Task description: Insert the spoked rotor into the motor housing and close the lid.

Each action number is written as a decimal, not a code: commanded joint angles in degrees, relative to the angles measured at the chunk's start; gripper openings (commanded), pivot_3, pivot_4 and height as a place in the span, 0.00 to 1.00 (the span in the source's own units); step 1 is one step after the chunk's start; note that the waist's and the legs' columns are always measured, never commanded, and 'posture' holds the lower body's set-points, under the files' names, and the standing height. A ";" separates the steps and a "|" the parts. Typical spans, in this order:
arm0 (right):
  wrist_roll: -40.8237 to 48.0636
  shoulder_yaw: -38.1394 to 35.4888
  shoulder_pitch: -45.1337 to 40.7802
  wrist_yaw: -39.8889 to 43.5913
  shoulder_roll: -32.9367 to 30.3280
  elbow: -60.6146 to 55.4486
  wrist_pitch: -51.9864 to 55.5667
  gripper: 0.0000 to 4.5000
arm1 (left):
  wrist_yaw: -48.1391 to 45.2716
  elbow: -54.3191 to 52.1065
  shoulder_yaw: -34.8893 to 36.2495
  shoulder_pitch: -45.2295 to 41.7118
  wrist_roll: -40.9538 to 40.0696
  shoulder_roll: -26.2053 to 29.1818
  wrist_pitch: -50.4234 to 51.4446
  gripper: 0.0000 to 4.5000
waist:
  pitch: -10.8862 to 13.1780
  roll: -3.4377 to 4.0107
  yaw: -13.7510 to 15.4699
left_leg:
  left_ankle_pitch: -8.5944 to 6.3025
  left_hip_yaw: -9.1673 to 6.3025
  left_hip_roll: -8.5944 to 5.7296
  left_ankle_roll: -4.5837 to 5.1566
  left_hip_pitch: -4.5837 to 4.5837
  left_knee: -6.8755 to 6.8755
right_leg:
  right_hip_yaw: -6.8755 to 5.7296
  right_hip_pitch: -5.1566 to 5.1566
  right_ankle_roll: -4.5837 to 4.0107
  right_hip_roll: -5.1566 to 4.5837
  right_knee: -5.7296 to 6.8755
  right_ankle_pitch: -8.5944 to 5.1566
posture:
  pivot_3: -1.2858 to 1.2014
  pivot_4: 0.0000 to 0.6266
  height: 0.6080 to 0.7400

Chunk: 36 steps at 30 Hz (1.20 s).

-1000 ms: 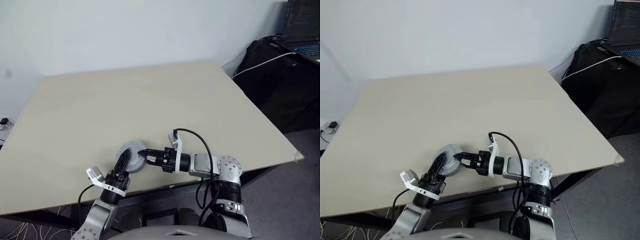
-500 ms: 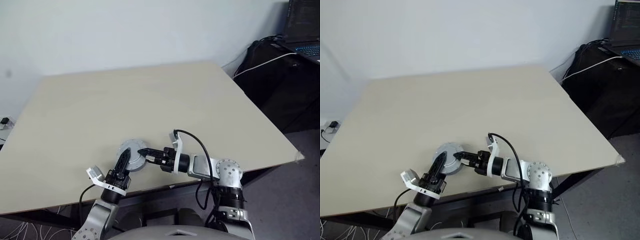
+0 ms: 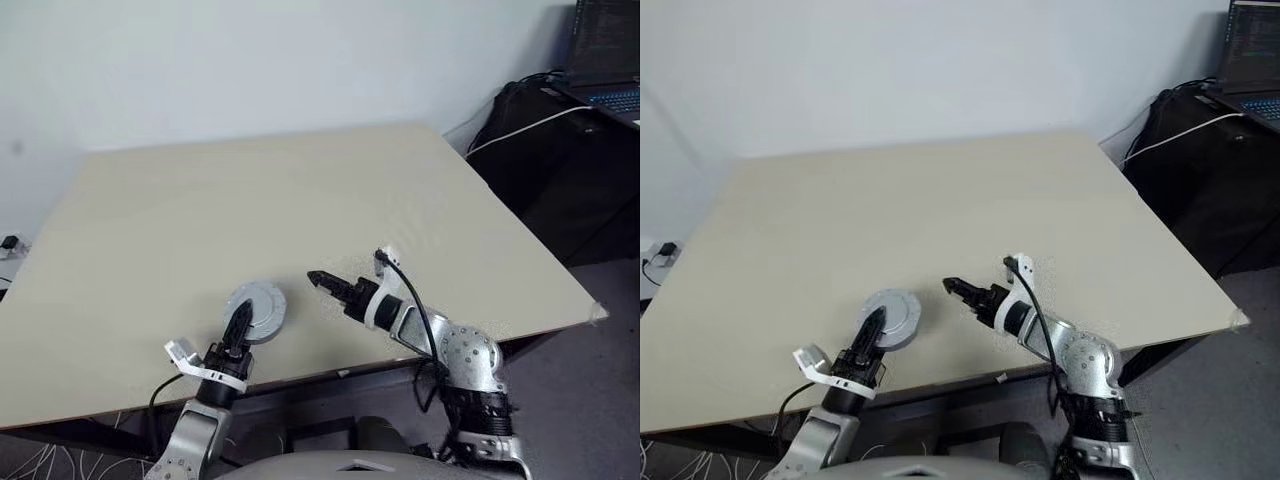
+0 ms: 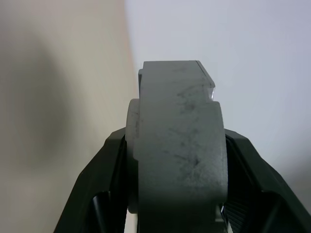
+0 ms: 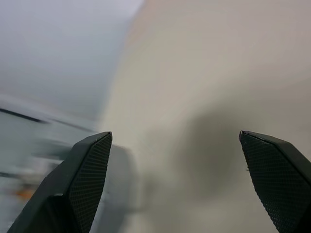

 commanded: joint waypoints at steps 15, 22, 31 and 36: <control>-38.19 19.65 8.95 12.81 -9.27 0.73 -49.28 1.00 | 8.05 23.99 11.01 -31.97 7.69 -0.67 -12.51 0.47 | 0.20 -1.18 1.87 | 0.27 -0.08 -0.04 -0.12 0.14 0.49 | 0.00 0.43 0.18 0.11 -0.10 0.49 | 0.52 0.00 1.00; -42.43 18.17 11.51 10.99 -7.68 2.41 -55.61 1.00 | 10.38 32.14 15.38 -39.82 11.74 -0.45 -14.87 0.47 | 0.22 -1.23 2.20 | 0.34 -0.11 0.01 -0.24 0.13 0.44 | -0.01 0.41 0.16 0.18 -0.09 0.53 | 0.52 0.00 1.00; -42.38 17.45 12.77 12.28 -6.47 2.53 -56.31 1.00 | 11.39 40.53 19.73 -49.66 16.25 0.58 -16.22 0.47 | 0.29 -1.36 2.60 | 0.36 -0.11 0.00 -0.23 0.13 0.49 | -0.01 0.44 0.20 0.21 -0.09 0.61 | 0.52 0.00 1.00; -42.13 17.28 12.88 12.89 -6.05 2.37 -55.06 1.00 | 14.05 45.85 22.07 -54.47 19.08 1.36 -17.34 0.47 | 0.30 -1.38 2.60 | 0.42 -0.12 0.01 -0.33 0.13 0.48 | -0.01 0.47 0.19 0.22 -0.08 0.63 | 0.52 0.00 1.00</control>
